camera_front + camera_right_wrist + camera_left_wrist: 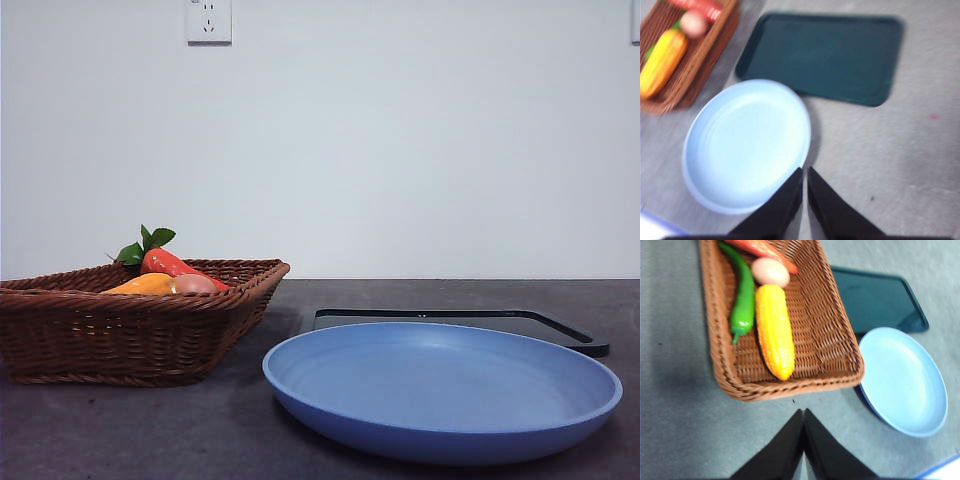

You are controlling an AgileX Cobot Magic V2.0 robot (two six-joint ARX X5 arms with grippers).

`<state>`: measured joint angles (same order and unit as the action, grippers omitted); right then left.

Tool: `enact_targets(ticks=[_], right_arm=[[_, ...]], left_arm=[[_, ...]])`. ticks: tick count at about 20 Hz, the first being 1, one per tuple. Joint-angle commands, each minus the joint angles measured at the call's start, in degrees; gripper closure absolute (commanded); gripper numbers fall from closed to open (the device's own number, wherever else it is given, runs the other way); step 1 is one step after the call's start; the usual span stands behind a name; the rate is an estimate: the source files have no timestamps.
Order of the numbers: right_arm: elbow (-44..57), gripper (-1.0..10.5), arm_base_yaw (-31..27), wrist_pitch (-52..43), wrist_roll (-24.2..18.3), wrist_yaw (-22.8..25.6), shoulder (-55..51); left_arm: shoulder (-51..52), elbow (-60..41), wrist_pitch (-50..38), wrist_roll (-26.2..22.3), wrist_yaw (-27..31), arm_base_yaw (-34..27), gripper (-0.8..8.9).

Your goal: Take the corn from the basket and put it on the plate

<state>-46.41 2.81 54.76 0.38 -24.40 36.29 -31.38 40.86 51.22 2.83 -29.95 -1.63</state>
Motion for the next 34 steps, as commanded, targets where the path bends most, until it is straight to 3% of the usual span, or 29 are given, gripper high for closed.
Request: enact_targets(ticks=[1,3,6,8,14,29,34], right_arm=[[-1.07,9.4,1.73,0.04,-1.92,-0.17,1.16],[-1.07,9.3,2.14,-0.07,-1.81,-0.17,1.49],[-1.07,6.9,2.16,0.04,-0.37,0.00,1.49],[-1.07,6.3,2.16,0.04,-0.09,0.39,1.79],[-1.07,6.3,2.47,-1.49,0.55,0.13,8.28],[-1.09,6.4,11.85,-16.22,1.16,0.44,44.76],[-1.09,7.2,13.16,-18.86,1.18,0.44,49.64]], left_arm=[[-0.68,0.77,0.35,-2.40,-0.09,0.55,8.08],[-0.68,0.77,0.22,-2.32,-0.11,0.63,7.64],[-0.70,0.77,0.15,-2.14,-0.09,0.63,5.11],[-0.70,0.77,0.15,-2.12,-0.09,0.63,3.93],[-0.70,0.77,0.00,-1.95,-0.09,0.63,3.93],[-0.70,0.77,-0.13,-1.97,-0.09,0.63,3.96],[-0.70,0.77,-0.11,-1.95,-0.09,0.63,3.96]])
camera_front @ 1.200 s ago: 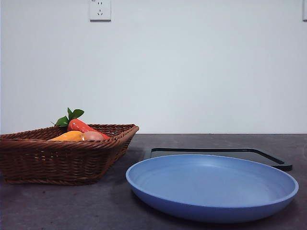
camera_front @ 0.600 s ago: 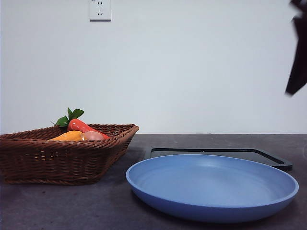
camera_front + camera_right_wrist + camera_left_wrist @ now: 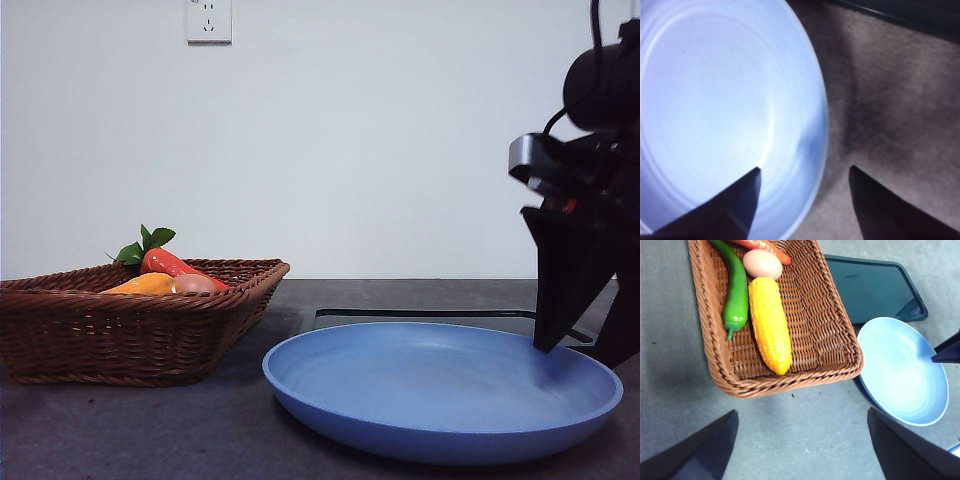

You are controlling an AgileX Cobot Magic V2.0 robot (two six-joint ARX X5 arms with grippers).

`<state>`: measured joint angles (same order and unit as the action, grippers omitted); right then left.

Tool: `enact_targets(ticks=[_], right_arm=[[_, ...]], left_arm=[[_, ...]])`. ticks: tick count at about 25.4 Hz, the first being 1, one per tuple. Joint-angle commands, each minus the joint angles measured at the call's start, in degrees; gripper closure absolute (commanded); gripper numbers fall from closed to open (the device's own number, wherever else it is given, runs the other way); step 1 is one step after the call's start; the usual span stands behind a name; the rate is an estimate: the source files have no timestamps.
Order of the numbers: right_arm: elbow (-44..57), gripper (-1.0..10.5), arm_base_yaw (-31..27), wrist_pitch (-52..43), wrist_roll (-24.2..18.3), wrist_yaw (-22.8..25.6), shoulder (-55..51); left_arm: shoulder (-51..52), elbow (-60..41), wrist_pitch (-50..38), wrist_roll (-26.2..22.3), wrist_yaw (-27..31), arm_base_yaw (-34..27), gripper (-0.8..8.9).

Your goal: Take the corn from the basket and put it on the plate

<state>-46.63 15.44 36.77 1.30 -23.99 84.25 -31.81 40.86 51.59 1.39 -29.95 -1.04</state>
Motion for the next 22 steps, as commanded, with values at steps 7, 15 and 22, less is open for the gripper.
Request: enact_targets(ticks=[7,15,22], right_arm=[[-0.85,8.5,0.77,-1.62,0.26,0.00,3.89],[-0.85,9.5,0.77,-1.84,1.07,0.63,5.25],[-1.11,9.5,0.31,-0.28,1.70,1.70,2.99]], left_arm=[[-0.26,0.77,-0.50,-0.46,-0.09,0.04,3.96],[-0.26,0.77,-0.57,-0.28,-0.09,0.04,3.96],[-0.81,0.85,-1.92,-0.24,-0.09,1.29,3.96]])
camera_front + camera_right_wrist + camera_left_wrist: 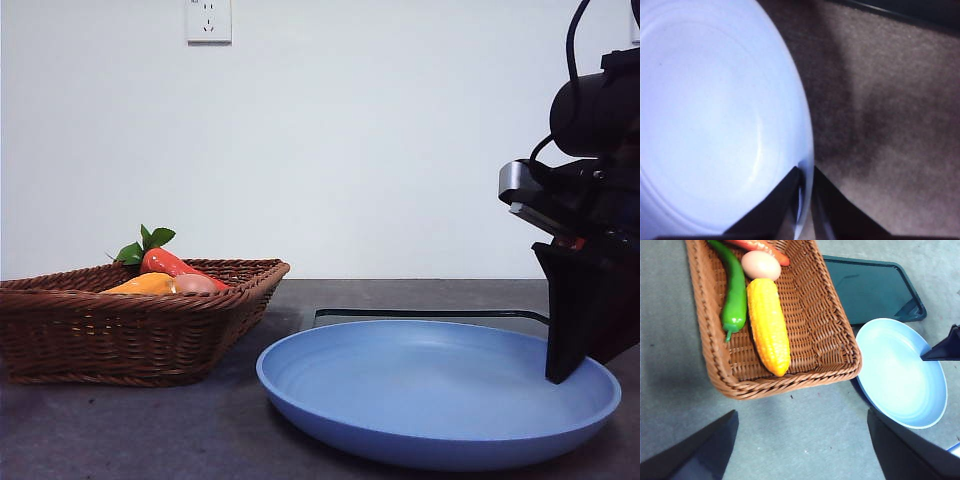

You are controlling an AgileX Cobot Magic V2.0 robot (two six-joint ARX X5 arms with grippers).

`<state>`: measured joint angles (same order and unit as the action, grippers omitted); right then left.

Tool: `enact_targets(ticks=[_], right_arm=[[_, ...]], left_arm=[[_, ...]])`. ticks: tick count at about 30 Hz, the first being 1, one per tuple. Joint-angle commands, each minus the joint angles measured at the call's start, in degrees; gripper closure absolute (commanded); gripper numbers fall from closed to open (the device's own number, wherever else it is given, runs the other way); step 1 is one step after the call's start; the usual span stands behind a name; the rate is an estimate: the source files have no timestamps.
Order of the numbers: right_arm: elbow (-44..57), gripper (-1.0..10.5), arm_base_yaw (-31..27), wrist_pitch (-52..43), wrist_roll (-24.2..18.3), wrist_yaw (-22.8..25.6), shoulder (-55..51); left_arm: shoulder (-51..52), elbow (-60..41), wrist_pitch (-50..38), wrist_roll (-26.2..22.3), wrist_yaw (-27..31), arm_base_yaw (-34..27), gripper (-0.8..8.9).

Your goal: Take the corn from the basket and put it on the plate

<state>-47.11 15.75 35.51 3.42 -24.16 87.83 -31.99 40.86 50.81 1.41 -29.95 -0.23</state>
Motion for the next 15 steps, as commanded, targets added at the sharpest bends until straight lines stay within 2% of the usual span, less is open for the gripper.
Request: enact_targets(ticks=[1,10,15], right_arm=[[-0.63,9.5,-0.20,1.51,-0.42,2.03,-1.70],[-1.95,9.5,-4.15,9.88,-0.66,2.14,-18.12],[-4.59,9.5,-6.62,14.32,-0.87,2.16,-26.82]], left_arm=[[-0.68,0.96,-1.38,-0.26,-0.09,0.81,3.96],[-7.61,5.22,-5.62,1.88,2.21,5.44,3.96],[-15.58,8.68,-9.09,2.73,8.76,10.62,3.96]])
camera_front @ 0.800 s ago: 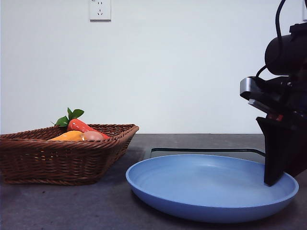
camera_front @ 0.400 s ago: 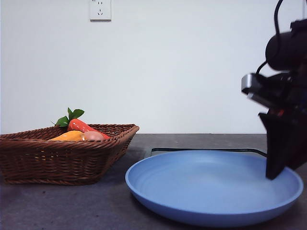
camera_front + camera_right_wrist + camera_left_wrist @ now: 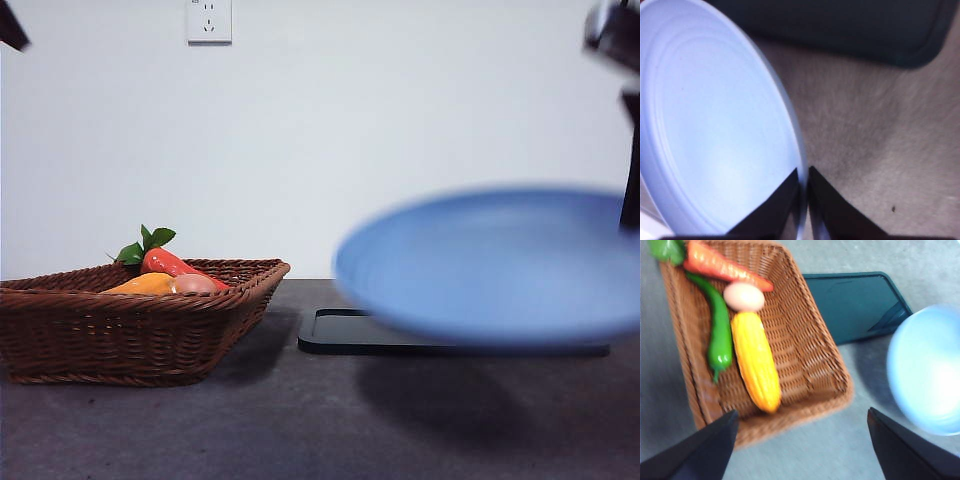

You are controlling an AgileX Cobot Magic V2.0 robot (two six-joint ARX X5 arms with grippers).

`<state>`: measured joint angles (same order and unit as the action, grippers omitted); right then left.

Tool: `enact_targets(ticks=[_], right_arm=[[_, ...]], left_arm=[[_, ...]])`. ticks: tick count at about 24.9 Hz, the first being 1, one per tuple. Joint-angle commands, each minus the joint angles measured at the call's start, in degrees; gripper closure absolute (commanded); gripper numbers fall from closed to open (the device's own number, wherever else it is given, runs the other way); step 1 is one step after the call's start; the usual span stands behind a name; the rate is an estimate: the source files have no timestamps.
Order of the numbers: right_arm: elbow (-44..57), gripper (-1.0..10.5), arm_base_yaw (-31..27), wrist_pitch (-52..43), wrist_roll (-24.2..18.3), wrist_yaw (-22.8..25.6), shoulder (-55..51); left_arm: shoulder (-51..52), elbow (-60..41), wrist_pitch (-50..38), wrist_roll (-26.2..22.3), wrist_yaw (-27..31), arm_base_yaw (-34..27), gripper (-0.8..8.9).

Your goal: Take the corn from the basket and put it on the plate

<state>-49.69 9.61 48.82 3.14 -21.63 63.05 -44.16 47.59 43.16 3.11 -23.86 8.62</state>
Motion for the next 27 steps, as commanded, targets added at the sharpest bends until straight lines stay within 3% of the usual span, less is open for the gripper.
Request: enact_targets(ticks=[1,11,23,27], right_arm=[[-2.84,9.5,-0.94,1.92,-0.61,-0.37,-3.61],[-10.49,9.5,-1.60,5.73,-0.59,-0.42,-9.66],[-10.49,9.5,-1.60,5.60,-1.01,-0.42,-9.60],[-10.51,9.5,-1.60,5.42,-1.03,-0.42,-9.60]], left_arm=[[-5.35,2.67,-2.10,1.01,4.13,2.99,3.96],[-33.14,10.73,-6.64,3.89,22.47,16.33,3.97],[-48.02,11.08,-15.54,6.78,25.68,17.75,3.99],[-49.64,11.08,-15.93,7.04,25.68,17.75,4.74]])
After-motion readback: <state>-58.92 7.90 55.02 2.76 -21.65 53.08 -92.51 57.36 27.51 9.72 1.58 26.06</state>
